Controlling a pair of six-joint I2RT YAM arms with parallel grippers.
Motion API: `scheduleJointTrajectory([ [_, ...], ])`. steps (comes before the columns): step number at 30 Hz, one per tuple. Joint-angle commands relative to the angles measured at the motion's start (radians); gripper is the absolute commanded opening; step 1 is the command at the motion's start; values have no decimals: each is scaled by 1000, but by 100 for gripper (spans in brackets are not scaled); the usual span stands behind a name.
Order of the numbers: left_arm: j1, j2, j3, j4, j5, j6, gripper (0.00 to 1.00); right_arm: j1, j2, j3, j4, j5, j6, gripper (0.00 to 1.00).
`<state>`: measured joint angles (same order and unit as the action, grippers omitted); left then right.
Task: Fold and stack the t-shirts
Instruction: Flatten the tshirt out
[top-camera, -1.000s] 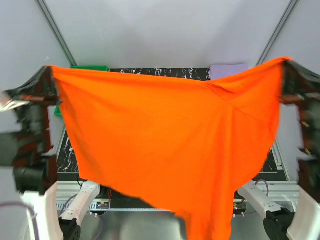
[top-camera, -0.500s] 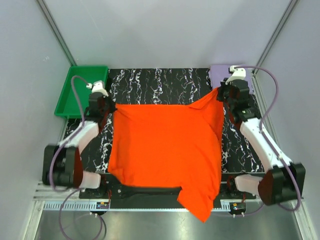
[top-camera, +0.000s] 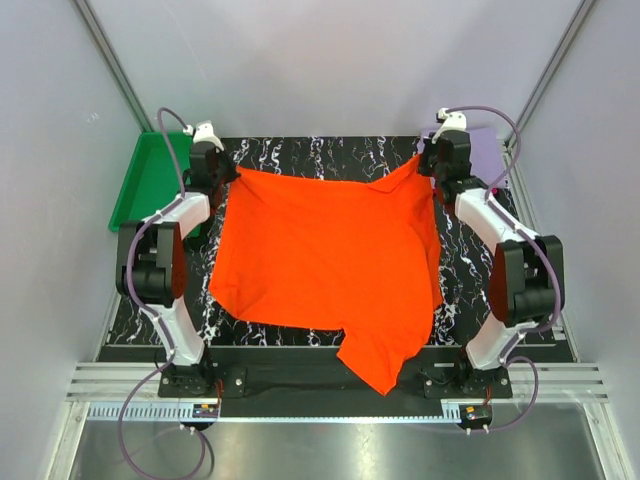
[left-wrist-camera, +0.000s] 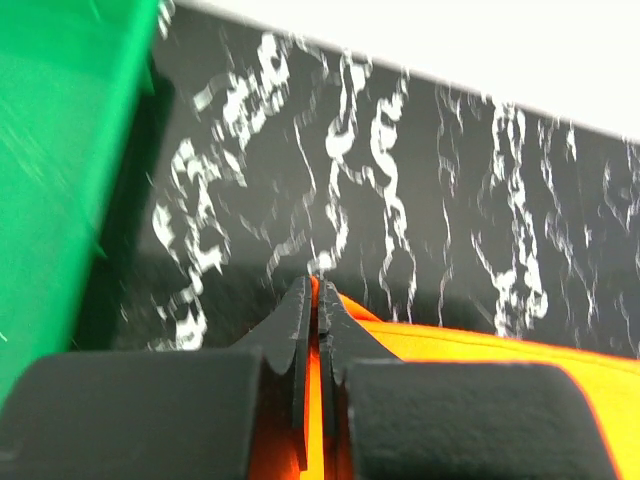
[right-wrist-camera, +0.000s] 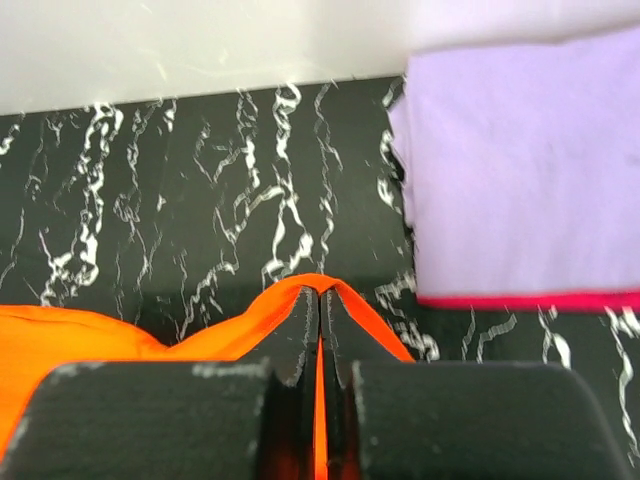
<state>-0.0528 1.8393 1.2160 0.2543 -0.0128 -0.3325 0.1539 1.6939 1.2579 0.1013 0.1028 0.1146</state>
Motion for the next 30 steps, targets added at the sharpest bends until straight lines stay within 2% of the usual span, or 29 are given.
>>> scheduleJointTrajectory([
  [1, 22, 40, 108, 28, -59, 53, 0, -8, 55, 104, 66, -52, -32, 0],
  [5, 31, 90, 163, 7, -52, 73, 0, -8, 145, 179, 51, -90, -32, 0],
  [10, 31, 172, 244, -50, -16, 56, 0, -10, 223, 330, -81, -92, -23, 0],
  [22, 31, 193, 292, -109, -6, 26, 0, -33, 219, 374, -173, -124, -4, 0],
  [30, 33, 228, 356, -180, -4, 12, 0, -34, 263, 485, -319, -109, -4, 0],
])
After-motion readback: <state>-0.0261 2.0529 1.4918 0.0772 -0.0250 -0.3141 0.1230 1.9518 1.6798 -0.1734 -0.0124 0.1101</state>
